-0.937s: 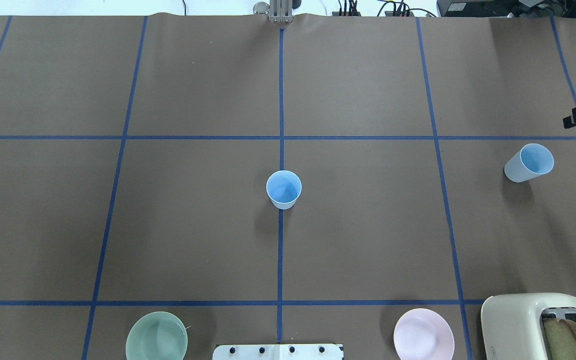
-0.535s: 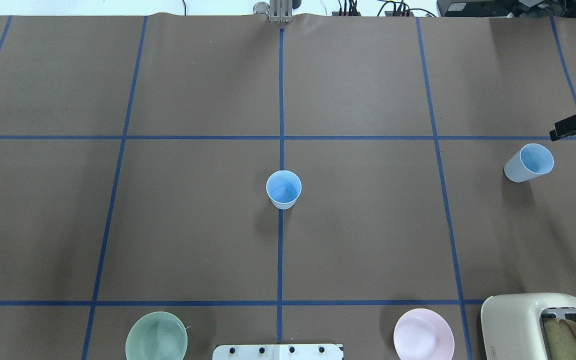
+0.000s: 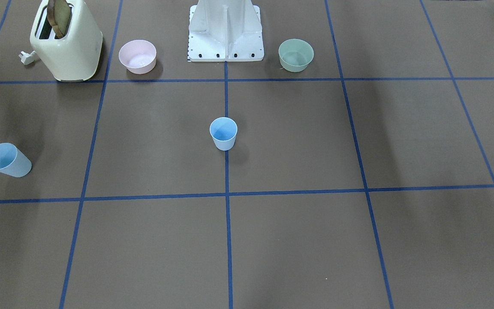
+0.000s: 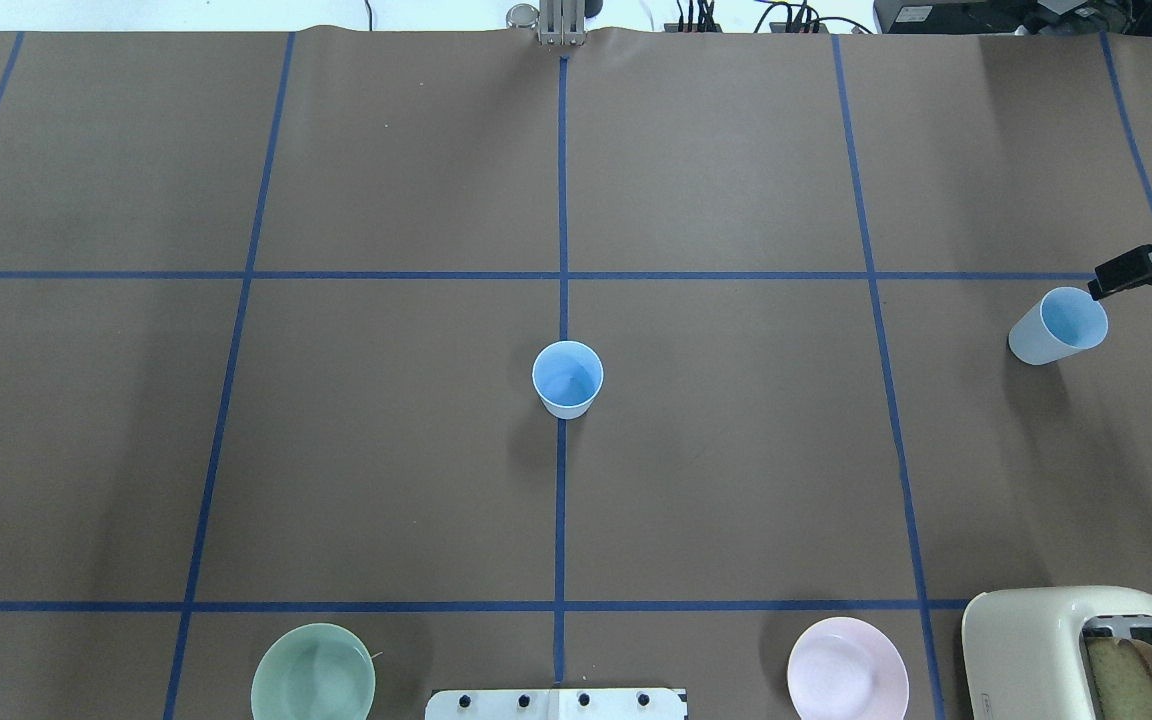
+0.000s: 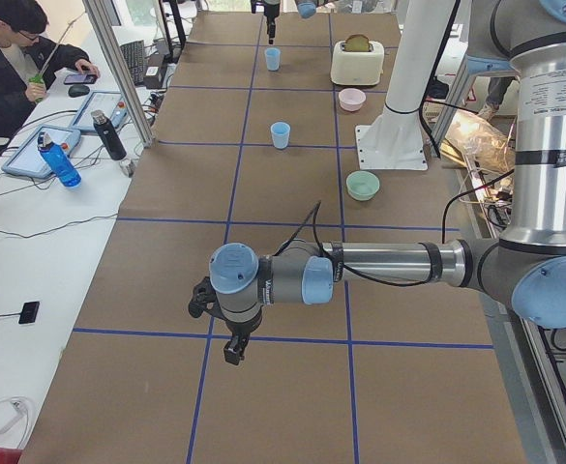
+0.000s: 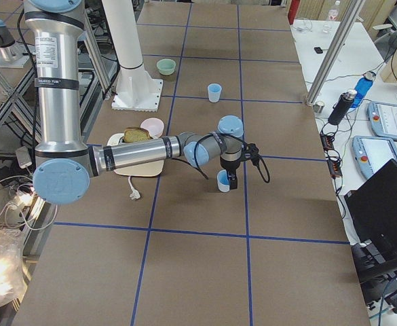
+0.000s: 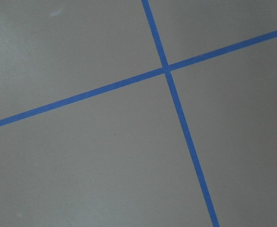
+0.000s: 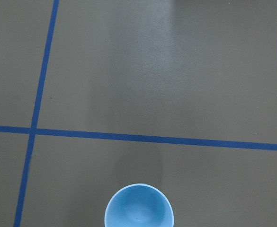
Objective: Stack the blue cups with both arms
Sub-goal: 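Reach the right gripper down to the other light blue cup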
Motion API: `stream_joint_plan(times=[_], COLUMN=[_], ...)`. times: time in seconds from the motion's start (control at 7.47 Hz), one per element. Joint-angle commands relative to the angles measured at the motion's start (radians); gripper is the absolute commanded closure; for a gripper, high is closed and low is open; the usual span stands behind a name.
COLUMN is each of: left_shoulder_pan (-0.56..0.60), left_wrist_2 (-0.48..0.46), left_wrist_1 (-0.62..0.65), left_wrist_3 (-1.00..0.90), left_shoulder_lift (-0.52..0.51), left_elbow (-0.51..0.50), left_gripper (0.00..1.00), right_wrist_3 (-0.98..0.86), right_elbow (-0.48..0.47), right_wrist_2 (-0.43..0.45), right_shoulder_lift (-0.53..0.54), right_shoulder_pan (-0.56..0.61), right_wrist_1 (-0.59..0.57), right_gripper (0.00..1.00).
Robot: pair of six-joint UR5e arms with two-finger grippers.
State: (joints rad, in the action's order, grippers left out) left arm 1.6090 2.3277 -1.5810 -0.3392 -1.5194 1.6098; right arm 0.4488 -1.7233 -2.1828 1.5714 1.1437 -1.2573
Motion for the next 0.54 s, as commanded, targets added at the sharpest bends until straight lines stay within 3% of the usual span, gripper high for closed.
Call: stream_joint_plan(times=[0.0,0.13,0.27,0.4], left_shoulder_pan=[0.000,0.000,0.000,0.000], left_wrist_2=[-0.001,0.001,0.001,0.001], left_wrist_1=[-0.002,-0.002,-0.004,-0.004], left_wrist_3=[0.000,0.000,0.000,0.002], left_shoulder_lift=[0.001,0.001,0.001,-0.001], left_elbow=[-0.001,-0.001,-0.001,-0.001], left_gripper=[0.02,0.02,0.02,0.02], right_wrist_3=[-0.001,0.002,-0.002,-0.007], right_elbow=[0.039,0.056,0.082,0.088], right_wrist_2=[0.023,0.028,0.028,0.028], right_shoulder_lift=[-0.007,-0.017,-0.022,-0.024], right_shoulder_pan=[-0.050,-0.052,-0.064,-0.065], right_wrist_1=[0.001,0.018,0.036,0.044], right_gripper=[0.16,0.25,0.52,0.86])
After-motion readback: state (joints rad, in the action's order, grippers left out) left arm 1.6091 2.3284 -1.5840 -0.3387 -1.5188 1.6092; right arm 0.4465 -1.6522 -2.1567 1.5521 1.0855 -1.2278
